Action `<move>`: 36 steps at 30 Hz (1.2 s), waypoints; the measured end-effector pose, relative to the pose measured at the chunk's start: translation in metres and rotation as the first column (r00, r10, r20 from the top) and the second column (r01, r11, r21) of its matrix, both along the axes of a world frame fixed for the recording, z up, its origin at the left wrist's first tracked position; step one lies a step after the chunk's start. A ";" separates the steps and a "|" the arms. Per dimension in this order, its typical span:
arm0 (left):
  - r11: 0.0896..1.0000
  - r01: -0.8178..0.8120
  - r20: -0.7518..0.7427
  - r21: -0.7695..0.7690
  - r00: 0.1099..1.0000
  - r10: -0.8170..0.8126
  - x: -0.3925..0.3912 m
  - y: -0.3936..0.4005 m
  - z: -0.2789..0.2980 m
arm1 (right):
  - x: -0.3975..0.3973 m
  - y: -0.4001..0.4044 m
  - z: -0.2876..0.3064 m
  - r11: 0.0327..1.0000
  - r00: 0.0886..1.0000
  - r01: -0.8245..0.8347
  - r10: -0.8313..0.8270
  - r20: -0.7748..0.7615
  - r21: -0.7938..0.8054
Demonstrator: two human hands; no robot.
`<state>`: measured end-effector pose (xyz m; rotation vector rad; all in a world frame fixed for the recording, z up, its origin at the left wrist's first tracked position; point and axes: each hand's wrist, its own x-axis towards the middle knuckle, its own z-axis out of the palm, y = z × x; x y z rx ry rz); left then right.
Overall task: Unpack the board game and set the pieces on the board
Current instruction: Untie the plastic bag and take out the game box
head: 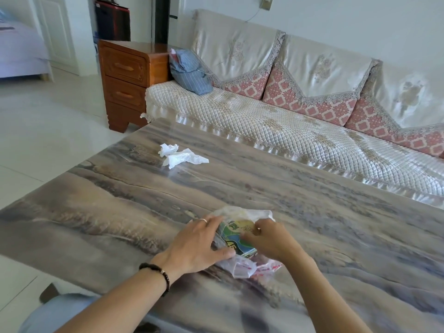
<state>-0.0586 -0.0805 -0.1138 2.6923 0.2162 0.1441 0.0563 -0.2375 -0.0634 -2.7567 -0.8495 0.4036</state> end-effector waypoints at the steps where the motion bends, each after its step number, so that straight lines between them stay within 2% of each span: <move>1: 1.000 0.006 -0.020 0.009 1.000 -0.006 0.001 0.001 0.000 | 0.004 -0.001 -0.001 0.999 0.996 0.036 -0.035 -0.081 0.015; 5: 0.998 0.062 -0.105 0.029 0.993 -0.059 0.002 0.008 0.000 | 0.014 0.006 -0.004 0.977 0.923 0.155 -0.092 -0.374 0.144; 8: 0.997 0.069 -0.144 0.038 0.988 -0.063 -0.002 0.021 -0.002 | 0.017 0.019 -0.007 0.931 0.822 0.181 0.033 -0.568 0.316; 11: 0.996 0.038 -0.157 0.085 0.987 -0.024 -0.006 0.042 -0.005 | 0.015 0.045 -0.002 0.893 0.805 0.152 0.136 -0.577 0.423; 14: 0.988 -0.012 -0.159 0.157 0.987 0.037 -0.010 0.076 -0.014 | 0.020 0.074 0.003 0.885 0.809 0.162 0.134 -0.572 0.437; 16: 0.970 -0.068 -0.156 0.232 0.982 0.106 -0.009 0.100 -0.019 | 0.027 0.089 0.003 0.873 0.793 0.222 0.098 -0.601 0.434; 19: 0.929 -0.204 -0.124 0.308 0.960 0.252 0.002 0.130 -0.022 | 0.039 0.101 0.007 0.798 0.722 0.355 0.096 -0.685 0.486; 23: 0.826 -0.464 -0.075 0.320 0.857 0.510 0.019 0.167 -0.024 | 0.046 0.105 0.010 0.705 0.674 0.423 0.175 -0.717 0.569; 27: 0.727 -0.620 -0.053 0.295 0.749 0.661 0.032 0.187 -0.026 | 0.036 0.110 -0.001 0.711 0.611 0.436 0.216 -0.761 0.552; 29: 0.700 -0.659 -0.005 0.276 0.727 0.686 0.036 0.188 -0.024 | 0.030 0.115 -0.010 0.712 0.595 0.462 0.194 -0.780 0.529; 31: 0.720 -0.631 0.133 0.288 0.771 0.623 0.035 0.182 -0.023 | 0.024 0.118 -0.018 0.721 0.602 0.463 0.170 -0.780 0.515; 33: 0.783 -0.546 0.331 0.297 0.828 0.452 0.031 0.170 -0.021 | 0.020 0.117 -0.023 0.724 0.613 0.477 0.134 -0.779 0.499; 34: 0.827 -0.492 0.414 0.272 0.836 0.361 0.028 0.162 -0.019 | 0.019 0.115 -0.026 0.734 0.647 0.476 0.082 -0.758 0.485; 36: 0.920 -0.341 0.497 0.195 0.843 0.207 0.019 0.139 -0.013 | 0.017 0.105 -0.025 0.814 0.774 0.411 -0.074 -0.629 0.410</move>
